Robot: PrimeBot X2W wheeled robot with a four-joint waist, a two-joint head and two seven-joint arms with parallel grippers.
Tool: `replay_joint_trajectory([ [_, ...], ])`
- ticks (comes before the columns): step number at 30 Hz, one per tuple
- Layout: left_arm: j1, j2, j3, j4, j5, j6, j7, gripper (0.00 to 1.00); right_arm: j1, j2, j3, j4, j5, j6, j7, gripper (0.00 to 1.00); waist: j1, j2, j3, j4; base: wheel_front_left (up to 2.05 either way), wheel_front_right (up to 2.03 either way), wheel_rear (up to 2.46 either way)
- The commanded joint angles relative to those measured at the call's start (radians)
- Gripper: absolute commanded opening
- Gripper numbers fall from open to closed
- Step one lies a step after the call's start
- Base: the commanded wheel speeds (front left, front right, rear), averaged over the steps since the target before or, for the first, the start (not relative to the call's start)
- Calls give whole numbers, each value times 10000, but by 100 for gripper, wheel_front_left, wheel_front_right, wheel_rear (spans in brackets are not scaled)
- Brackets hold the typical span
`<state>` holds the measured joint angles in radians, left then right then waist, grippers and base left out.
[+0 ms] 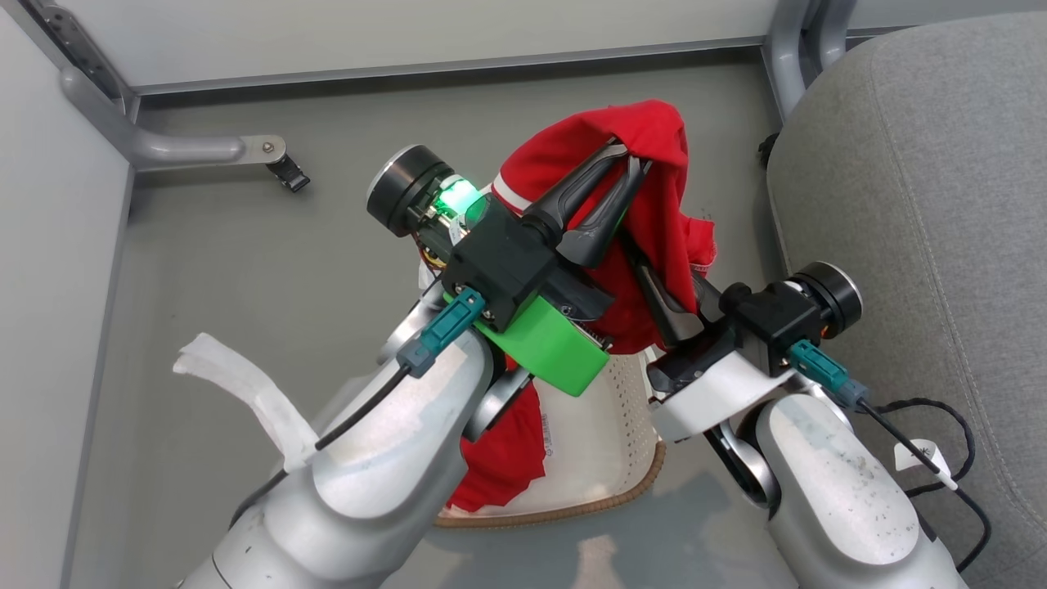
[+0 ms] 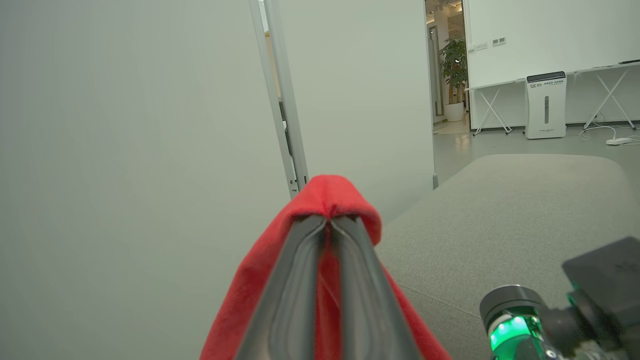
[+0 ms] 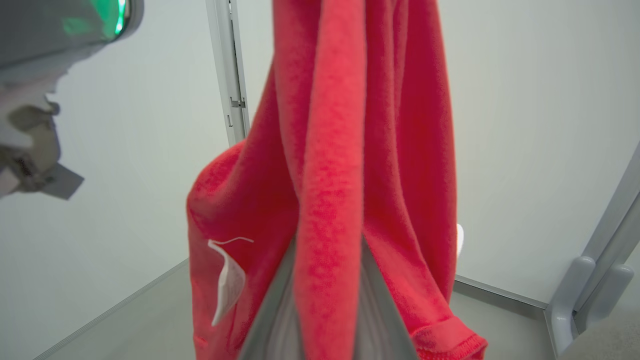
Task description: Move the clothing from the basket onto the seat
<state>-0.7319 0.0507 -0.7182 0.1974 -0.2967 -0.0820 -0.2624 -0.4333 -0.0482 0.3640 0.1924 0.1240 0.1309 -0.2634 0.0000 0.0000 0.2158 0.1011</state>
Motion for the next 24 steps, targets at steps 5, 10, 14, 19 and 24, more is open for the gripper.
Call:
replay_joint_trajectory([
  [5,-62,-4,-45,102,-28,44,-37,0,-63,-39,6,-28,132,-3,-22,0,0,0,15,-46,0,0,0],
  [10,-81,-4,-72,184,-56,24,-37,0,-116,-39,-37,-119,192,-3,-22,0,0,0,77,-52,0,0,0],
  [14,-98,-4,-36,230,-61,5,-37,98,-109,-39,-77,-159,240,-3,-22,0,0,0,102,-43,0,0,0],
  [19,-64,-5,-66,349,48,-2,-25,100,-95,-37,-114,-223,305,-3,-22,0,0,0,118,-31,0,0,0],
  [24,-39,-3,-115,518,96,-39,-23,100,-87,-37,-100,-272,357,-3,-22,0,0,0,142,-35,0,0,0],
])
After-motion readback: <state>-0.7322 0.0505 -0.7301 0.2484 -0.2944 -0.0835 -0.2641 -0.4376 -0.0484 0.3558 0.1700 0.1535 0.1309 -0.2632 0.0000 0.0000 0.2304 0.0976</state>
